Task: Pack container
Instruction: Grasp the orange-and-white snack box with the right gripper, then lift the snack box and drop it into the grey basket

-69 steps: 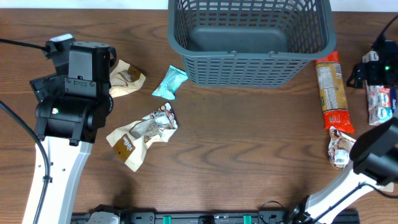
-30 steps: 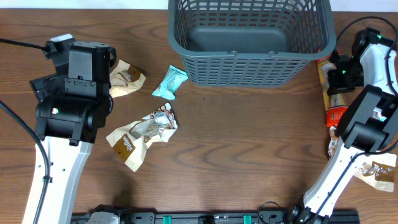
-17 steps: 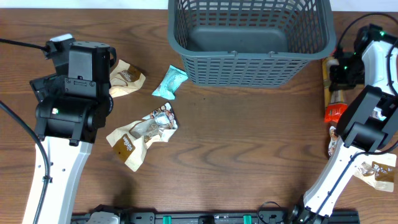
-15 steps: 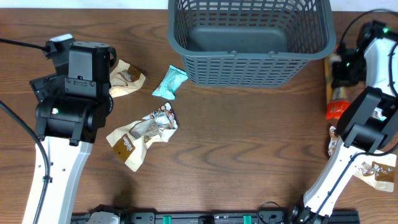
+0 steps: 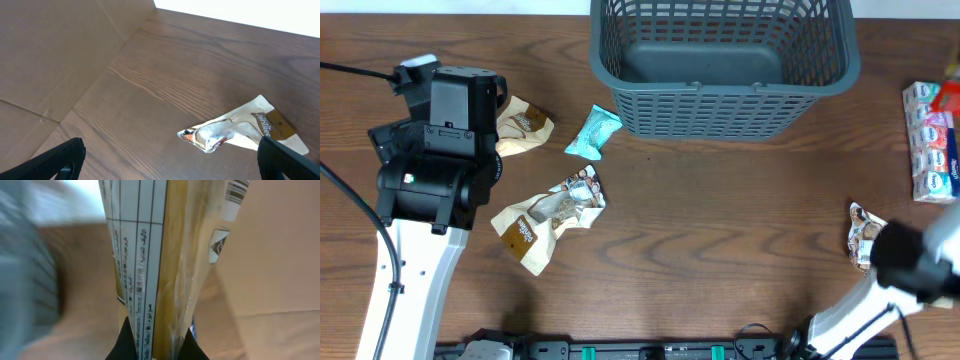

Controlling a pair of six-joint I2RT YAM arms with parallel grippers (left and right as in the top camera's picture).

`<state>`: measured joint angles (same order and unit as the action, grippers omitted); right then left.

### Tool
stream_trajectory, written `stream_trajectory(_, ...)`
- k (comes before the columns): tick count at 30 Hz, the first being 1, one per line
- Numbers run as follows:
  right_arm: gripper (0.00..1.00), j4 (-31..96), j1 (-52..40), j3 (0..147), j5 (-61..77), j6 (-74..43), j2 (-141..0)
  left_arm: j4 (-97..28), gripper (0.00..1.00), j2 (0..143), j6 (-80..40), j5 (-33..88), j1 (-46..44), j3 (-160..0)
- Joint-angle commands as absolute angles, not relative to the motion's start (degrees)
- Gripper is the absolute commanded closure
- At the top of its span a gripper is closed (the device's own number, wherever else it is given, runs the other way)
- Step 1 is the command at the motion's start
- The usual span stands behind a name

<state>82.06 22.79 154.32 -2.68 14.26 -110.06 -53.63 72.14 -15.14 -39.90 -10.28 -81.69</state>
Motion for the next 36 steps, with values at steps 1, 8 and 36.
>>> stream_trajectory(1,0.98,80.2,18.0,156.0,2.5,12.1,-105.1,-53.8,0.01,71.8,-14.8,-41.2,-10.0,-81.6)
stream_trajectory(8,0.98,75.8,5.2,155.9,4.7,9.4,-104.7,-53.8,0.01,71.9,-14.8,-41.2,-10.0,-81.6)
stream_trajectory(36,0.69,73.6,-4.5,155.9,3.0,9.5,-123.4,-53.8,0.01,71.9,-14.8,-41.2,-10.0,-81.6)
